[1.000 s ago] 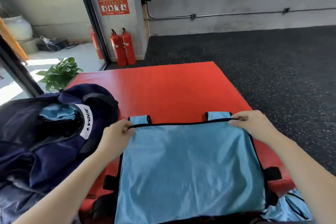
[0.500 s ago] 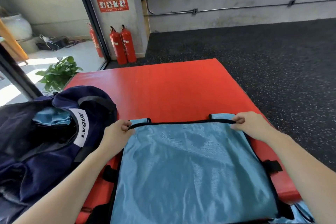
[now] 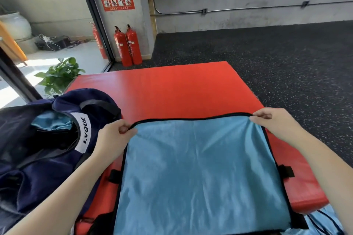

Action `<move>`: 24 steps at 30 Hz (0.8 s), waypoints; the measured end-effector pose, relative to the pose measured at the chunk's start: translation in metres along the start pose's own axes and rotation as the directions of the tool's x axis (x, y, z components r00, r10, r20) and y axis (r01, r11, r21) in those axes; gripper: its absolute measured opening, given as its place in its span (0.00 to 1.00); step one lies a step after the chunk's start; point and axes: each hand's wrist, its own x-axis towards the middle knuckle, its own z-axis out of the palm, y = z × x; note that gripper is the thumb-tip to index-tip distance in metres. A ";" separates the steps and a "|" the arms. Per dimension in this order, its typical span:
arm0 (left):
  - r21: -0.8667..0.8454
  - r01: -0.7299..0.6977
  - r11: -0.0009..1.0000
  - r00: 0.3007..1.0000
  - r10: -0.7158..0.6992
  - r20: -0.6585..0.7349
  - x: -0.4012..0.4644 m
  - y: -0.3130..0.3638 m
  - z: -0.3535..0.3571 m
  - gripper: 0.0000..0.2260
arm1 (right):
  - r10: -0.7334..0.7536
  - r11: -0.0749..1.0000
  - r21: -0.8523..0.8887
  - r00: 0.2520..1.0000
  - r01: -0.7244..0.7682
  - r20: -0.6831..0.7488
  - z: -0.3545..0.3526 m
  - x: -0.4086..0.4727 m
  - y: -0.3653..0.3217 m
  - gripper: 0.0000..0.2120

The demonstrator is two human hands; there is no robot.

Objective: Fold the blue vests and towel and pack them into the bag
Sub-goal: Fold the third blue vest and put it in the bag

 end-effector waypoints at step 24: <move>0.424 -0.321 0.847 0.915 0.162 0.370 -0.140 0.028 0.072 0.25 | -0.183 0.842 -0.452 0.944 0.295 0.274 0.101 -0.131 -0.023 0.37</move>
